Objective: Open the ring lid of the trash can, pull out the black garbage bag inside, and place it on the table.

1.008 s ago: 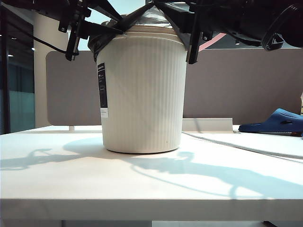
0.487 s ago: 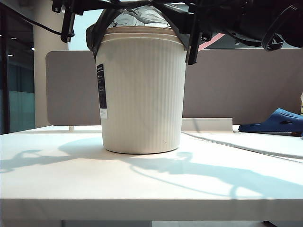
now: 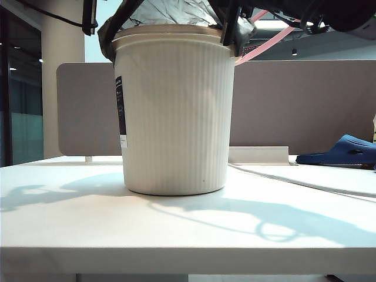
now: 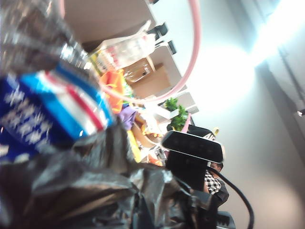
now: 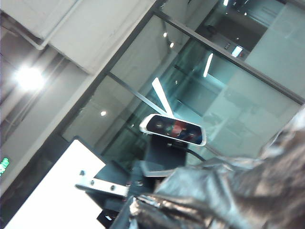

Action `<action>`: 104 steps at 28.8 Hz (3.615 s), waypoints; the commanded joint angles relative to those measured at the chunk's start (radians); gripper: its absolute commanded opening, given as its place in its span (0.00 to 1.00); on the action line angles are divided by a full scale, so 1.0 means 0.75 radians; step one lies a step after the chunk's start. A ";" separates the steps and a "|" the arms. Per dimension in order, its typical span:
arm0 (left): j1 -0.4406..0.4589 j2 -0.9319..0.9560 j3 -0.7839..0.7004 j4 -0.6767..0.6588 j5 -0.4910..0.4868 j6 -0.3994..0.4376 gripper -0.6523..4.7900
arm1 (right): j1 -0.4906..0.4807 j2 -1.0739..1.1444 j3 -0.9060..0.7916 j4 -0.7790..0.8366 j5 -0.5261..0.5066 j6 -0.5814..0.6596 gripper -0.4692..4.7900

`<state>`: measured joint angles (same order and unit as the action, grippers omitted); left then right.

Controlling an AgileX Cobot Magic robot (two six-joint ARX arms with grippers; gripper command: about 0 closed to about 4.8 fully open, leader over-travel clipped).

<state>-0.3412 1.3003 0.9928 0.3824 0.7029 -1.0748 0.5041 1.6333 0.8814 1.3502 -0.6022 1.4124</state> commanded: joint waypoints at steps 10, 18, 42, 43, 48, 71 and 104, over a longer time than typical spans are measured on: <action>-0.003 -0.003 0.070 0.060 -0.074 -0.001 0.11 | 0.002 -0.006 0.016 -0.157 0.008 -0.145 0.09; -0.003 -0.002 0.107 0.066 -0.075 -0.001 0.11 | 0.003 -0.005 0.095 -0.174 0.005 -0.145 0.09; -0.001 -0.002 0.107 0.142 -0.043 -0.019 0.11 | -0.001 -0.061 0.095 -0.210 -0.058 0.052 0.91; -0.001 -0.002 0.107 0.142 -0.038 -0.019 0.11 | -0.004 -0.071 0.095 -0.238 -0.100 0.007 0.91; 0.000 -0.002 0.107 0.142 -0.009 -0.019 0.11 | -0.017 -0.154 0.095 -0.521 -0.339 -0.329 0.91; -0.001 -0.003 0.107 0.158 0.002 -0.036 0.11 | -0.189 -0.410 0.097 -1.195 0.064 -0.203 0.90; -0.001 -0.004 0.105 0.172 0.139 -0.044 0.11 | -0.148 -0.229 0.299 -1.279 0.118 -0.164 0.77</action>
<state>-0.3401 1.3022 1.0676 0.4911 0.7940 -1.1088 0.3920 1.4647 1.1000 0.3679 -0.5167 1.2934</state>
